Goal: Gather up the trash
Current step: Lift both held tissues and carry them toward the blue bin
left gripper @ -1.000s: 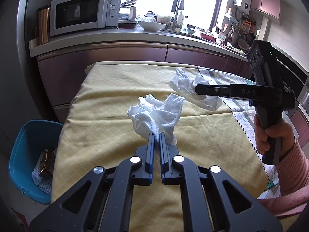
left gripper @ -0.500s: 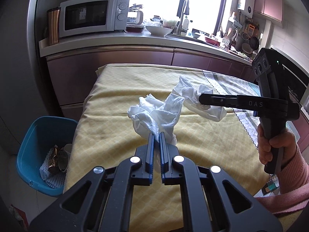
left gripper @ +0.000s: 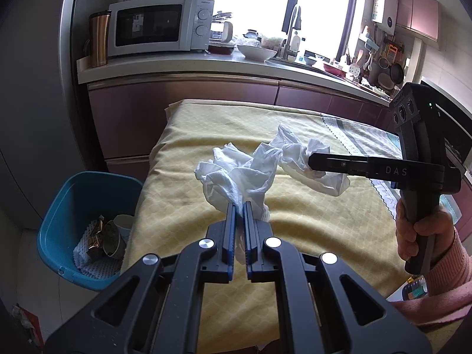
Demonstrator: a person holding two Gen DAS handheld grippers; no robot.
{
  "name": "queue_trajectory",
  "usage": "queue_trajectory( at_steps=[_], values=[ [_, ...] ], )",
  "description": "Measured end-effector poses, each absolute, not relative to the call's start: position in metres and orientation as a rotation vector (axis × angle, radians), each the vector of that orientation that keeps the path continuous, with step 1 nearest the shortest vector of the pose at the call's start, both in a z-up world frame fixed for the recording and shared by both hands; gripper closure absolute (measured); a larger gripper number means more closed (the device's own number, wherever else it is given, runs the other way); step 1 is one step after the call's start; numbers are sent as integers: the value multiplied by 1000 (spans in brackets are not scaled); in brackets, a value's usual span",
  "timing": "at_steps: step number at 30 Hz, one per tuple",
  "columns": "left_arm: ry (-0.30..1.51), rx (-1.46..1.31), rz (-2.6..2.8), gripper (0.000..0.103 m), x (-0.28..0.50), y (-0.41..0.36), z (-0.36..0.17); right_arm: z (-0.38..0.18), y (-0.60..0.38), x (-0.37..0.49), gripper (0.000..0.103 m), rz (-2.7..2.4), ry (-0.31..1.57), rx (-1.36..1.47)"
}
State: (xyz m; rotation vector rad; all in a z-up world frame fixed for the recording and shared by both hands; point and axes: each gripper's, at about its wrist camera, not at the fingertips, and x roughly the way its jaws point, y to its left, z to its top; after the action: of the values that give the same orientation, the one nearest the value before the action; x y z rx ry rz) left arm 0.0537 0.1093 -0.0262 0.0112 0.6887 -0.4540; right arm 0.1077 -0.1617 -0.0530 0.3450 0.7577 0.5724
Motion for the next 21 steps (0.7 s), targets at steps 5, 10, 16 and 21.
queue_trajectory(
  at_steps=[5,10,16,21],
  values=[
    [685,5,-438,97,51,118,-25,-55,-155,109,90,586,764,347],
    [682,-4,-414,97,49,128,-25,-54,-145,111,90,600,768,343],
    [679,-15,-390,97,49,139,-23,-53,-133,113,90,622,770,340],
    [677,-25,-373,97,47,147,-23,-52,-126,114,90,637,777,334]
  ],
)
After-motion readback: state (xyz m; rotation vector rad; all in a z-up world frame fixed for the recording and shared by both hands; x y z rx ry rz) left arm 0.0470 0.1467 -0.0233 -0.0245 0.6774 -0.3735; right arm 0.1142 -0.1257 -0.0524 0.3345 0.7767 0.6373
